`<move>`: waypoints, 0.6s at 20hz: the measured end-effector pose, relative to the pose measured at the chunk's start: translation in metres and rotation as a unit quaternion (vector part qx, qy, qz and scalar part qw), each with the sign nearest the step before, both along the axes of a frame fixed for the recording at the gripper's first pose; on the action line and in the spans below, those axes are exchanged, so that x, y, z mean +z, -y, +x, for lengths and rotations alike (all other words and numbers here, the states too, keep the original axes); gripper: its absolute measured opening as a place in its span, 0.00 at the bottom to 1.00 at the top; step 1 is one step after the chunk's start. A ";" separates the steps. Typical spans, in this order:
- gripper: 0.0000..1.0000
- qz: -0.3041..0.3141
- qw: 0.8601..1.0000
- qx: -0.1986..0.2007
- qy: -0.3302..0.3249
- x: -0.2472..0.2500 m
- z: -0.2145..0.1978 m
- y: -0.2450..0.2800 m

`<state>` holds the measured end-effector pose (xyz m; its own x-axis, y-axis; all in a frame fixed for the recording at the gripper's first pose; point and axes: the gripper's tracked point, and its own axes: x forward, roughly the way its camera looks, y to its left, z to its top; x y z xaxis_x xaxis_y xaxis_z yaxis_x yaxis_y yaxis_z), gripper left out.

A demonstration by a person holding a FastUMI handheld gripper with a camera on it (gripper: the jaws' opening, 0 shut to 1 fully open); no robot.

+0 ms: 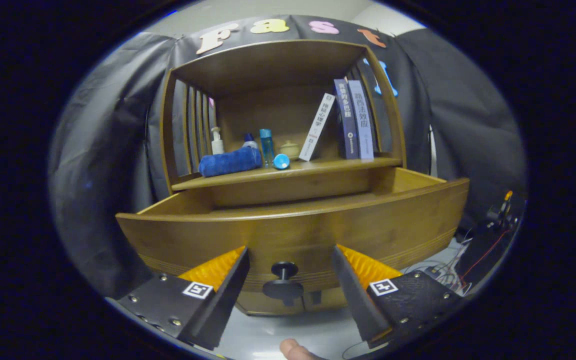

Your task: Pull open the drawer, take out the items inside it, and place them on the countertop above the cabinet.

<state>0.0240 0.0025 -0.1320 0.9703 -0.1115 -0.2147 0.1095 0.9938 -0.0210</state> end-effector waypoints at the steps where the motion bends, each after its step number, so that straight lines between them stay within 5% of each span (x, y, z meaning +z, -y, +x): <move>1: 0.98 -0.015 1.000 0.004 0.005 0.000 0.002 0.000; 6: 0.99 -0.013 0.997 0.016 -0.072 -0.041 0.013 -0.004; 12: 0.99 -0.017 0.998 0.007 -0.062 -0.041 0.040 -0.003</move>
<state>0.0644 0.0054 -0.1727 0.9379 -0.1073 -0.3300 0.0899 0.9937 -0.0675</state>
